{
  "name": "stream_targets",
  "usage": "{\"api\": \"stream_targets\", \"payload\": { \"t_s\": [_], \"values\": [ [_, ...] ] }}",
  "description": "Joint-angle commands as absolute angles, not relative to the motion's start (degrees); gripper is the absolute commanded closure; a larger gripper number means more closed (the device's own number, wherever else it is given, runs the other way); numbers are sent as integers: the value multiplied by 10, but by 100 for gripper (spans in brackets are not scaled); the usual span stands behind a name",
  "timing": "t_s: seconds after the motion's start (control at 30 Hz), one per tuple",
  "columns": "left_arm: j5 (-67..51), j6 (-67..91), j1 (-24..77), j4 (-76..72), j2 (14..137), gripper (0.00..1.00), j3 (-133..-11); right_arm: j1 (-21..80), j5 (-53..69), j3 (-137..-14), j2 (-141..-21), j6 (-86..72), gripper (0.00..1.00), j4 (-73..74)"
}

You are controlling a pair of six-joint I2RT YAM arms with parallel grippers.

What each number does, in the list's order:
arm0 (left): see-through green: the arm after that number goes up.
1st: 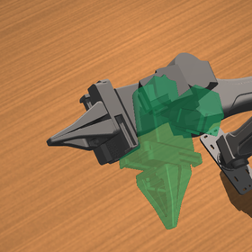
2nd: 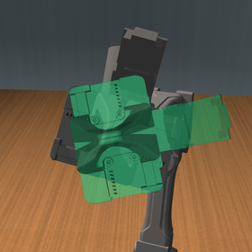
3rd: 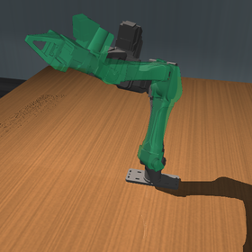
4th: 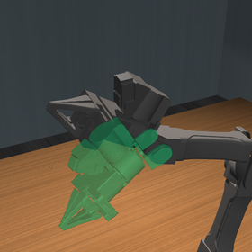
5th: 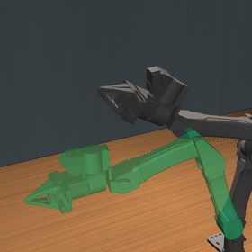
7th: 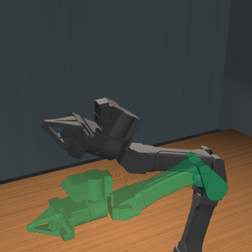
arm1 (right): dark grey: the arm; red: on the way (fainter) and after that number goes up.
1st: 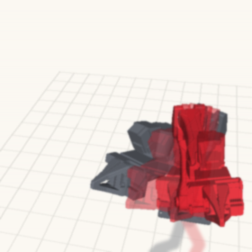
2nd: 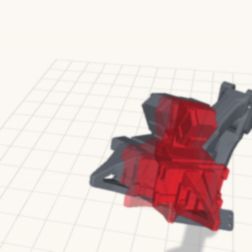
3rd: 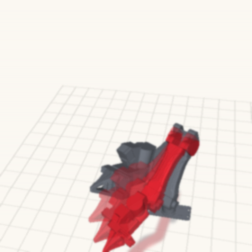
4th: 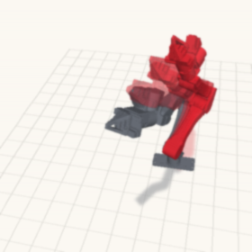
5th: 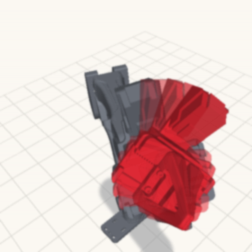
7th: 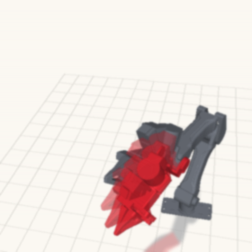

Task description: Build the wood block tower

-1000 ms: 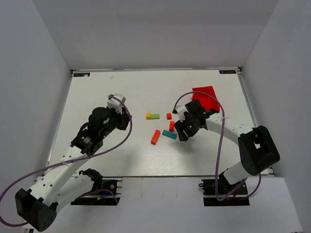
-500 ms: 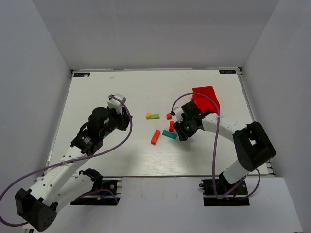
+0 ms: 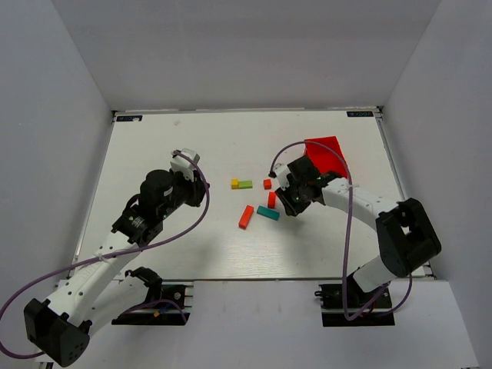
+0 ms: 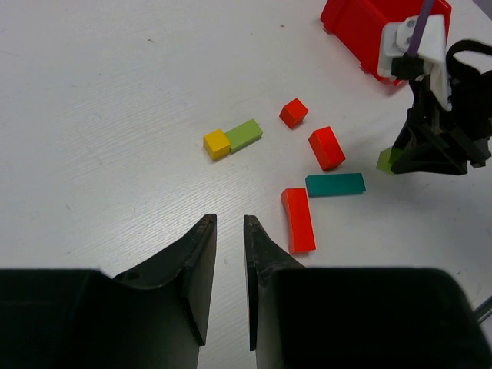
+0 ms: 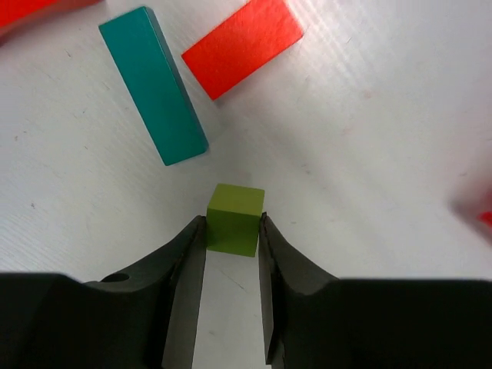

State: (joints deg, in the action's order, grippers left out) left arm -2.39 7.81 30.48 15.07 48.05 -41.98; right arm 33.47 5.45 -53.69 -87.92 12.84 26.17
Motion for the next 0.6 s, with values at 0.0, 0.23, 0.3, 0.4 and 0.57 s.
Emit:
{"api": "stream_targets", "payload": {
  "t_s": [0.0,0.23,0.3,0.4,0.57],
  "values": [
    [-32,81,301,156,482,68,-419,337,47,-597,-831,197,89,267],
    [-32,76,301,156,483,68,-419,335,109,-672,-828,360,100,266],
    [-32,76,301,156,483,68,-419,337,144,-686,-849,408,100,265],
    [-32,70,301,156,488,68,-419,337,179,-703,-890,475,100,259],
    [-32,70,301,156,488,68,-419,336,225,-727,-935,605,100,238]
  ]
}}
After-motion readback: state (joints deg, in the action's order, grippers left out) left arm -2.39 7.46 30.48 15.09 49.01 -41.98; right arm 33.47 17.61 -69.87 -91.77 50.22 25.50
